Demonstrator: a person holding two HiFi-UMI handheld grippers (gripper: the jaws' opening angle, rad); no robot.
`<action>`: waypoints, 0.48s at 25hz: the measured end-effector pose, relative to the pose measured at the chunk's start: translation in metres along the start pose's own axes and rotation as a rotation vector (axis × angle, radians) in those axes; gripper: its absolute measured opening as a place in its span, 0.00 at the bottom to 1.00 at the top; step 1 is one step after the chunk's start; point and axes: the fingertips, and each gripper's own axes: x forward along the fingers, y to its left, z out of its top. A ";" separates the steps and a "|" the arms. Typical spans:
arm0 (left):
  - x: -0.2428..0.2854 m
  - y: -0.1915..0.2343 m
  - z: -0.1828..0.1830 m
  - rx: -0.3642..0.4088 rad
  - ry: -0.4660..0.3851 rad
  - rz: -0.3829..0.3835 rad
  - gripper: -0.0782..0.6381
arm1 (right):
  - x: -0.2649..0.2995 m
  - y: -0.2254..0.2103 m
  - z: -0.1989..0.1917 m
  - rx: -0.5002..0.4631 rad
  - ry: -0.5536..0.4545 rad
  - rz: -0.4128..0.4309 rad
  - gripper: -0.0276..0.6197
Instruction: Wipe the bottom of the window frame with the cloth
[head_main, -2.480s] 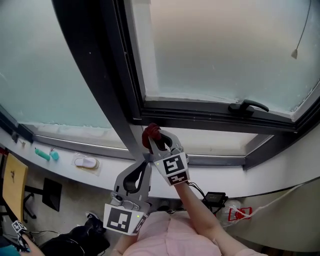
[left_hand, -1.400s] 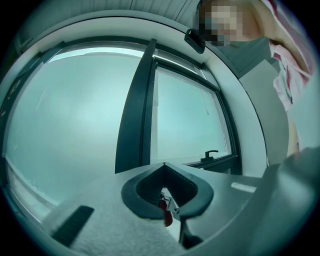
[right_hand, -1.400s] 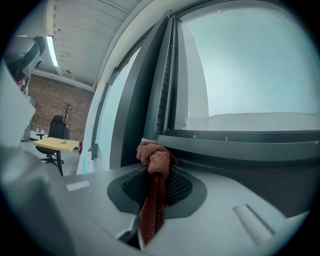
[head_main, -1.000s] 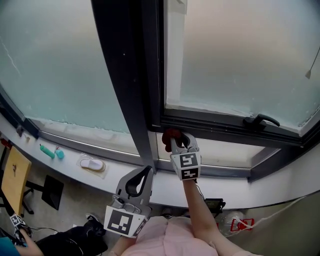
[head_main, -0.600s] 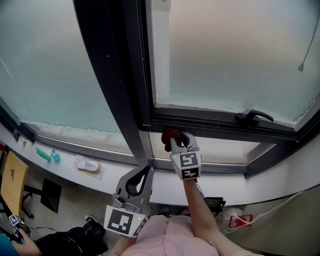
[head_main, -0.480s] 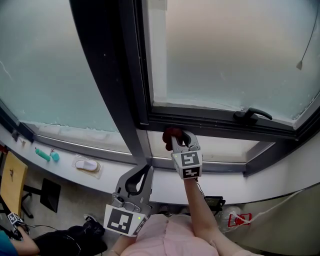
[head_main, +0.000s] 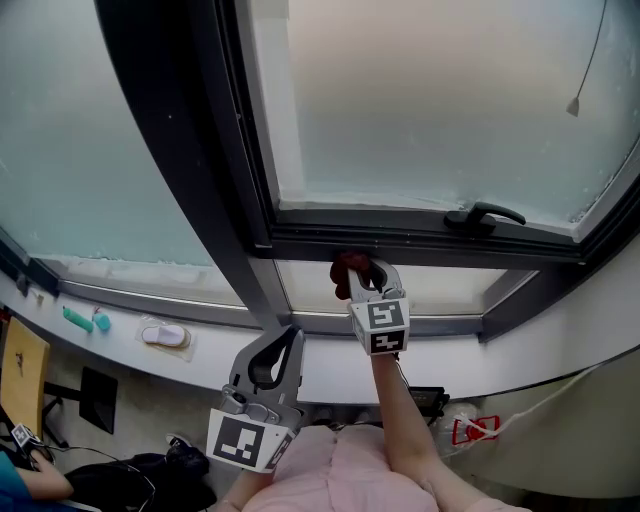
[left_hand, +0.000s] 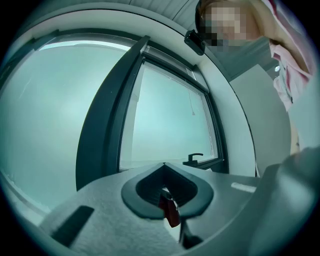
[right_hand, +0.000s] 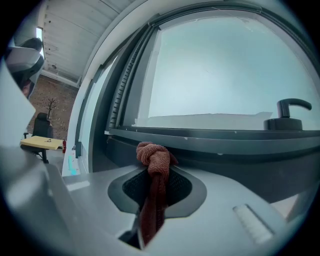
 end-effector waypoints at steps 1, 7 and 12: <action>0.002 -0.003 0.000 -0.001 -0.002 -0.002 0.11 | -0.003 -0.006 -0.003 0.006 0.002 -0.007 0.14; 0.012 -0.018 -0.001 -0.010 -0.006 -0.008 0.11 | -0.025 -0.046 -0.010 0.013 0.029 -0.065 0.14; 0.023 -0.035 0.000 -0.015 -0.013 -0.017 0.11 | -0.040 -0.072 -0.013 0.012 0.045 -0.089 0.14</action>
